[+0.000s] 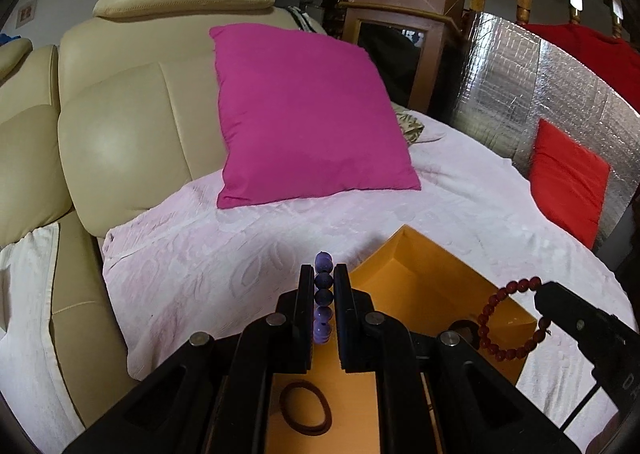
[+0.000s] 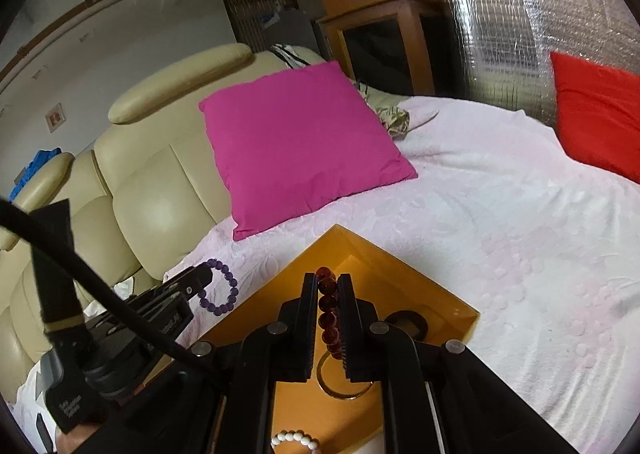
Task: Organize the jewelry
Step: 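Lower both bracelets into the orange box and open both tools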
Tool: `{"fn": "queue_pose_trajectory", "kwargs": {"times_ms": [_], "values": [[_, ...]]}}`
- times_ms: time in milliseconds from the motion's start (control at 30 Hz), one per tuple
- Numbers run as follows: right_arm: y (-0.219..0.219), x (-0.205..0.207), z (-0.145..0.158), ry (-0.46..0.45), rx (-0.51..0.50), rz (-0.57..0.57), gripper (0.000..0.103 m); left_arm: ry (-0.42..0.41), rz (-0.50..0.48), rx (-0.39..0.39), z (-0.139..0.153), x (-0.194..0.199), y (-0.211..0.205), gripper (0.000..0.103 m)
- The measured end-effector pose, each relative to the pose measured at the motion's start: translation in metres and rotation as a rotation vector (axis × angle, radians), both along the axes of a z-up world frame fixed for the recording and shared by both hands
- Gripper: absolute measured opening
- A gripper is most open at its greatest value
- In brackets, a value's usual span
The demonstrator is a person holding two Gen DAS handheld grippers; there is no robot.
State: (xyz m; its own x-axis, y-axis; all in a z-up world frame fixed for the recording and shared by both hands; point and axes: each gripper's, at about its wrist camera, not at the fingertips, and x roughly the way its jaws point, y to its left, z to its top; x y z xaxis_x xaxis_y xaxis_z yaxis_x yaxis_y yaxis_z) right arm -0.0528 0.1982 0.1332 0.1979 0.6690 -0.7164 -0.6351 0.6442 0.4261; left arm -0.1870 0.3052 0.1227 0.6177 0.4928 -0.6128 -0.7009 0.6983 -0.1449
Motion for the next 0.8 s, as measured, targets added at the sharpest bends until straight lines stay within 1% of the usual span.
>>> {"fn": "queue_pose_trajectory", "kwargs": {"times_ms": [133,333,800], "values": [[0.01,0.007,-0.006,0.023,-0.011,-0.004,0.011,0.017,0.008,-0.018,-0.007,0.003,0.005,0.01],[0.024,0.014,-0.016,0.028,-0.052,0.003,0.011,0.041,0.014,-0.041,-0.016,0.009,0.011,0.01],[0.05,0.022,-0.041,0.063,-0.11,0.013,0.011,0.071,0.001,-0.068,-0.029,0.025,0.019,0.01]]}}
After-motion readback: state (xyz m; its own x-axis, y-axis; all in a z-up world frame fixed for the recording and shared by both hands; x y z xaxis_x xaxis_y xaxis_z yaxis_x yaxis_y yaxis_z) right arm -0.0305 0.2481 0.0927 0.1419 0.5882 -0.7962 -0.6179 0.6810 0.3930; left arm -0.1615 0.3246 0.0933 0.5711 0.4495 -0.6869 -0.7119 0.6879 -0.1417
